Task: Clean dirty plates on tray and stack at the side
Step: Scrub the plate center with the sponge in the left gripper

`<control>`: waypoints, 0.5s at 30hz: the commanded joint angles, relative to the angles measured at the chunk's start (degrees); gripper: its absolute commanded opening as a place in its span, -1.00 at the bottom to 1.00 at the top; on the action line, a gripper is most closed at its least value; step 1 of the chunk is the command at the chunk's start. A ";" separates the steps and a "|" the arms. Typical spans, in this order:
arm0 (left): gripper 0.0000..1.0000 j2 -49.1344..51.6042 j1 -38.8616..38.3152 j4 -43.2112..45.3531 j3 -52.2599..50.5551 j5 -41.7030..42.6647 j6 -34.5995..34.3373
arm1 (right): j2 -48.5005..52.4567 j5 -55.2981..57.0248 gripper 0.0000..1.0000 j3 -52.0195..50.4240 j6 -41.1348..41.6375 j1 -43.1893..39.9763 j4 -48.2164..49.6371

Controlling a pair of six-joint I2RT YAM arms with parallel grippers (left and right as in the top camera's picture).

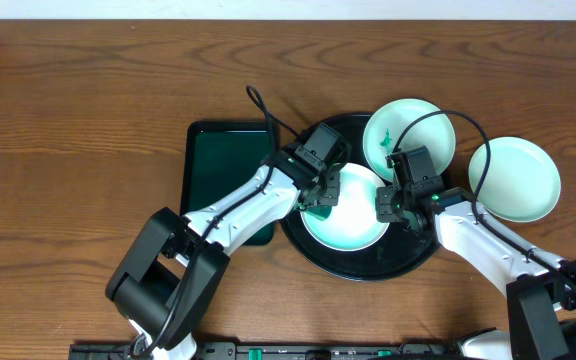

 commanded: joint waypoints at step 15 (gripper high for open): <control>-0.86 7.56 -5.09 -2.47 -0.02 11.47 -3.32 | 0.61 -3.28 -0.98 -0.24 -0.72 -0.61 0.66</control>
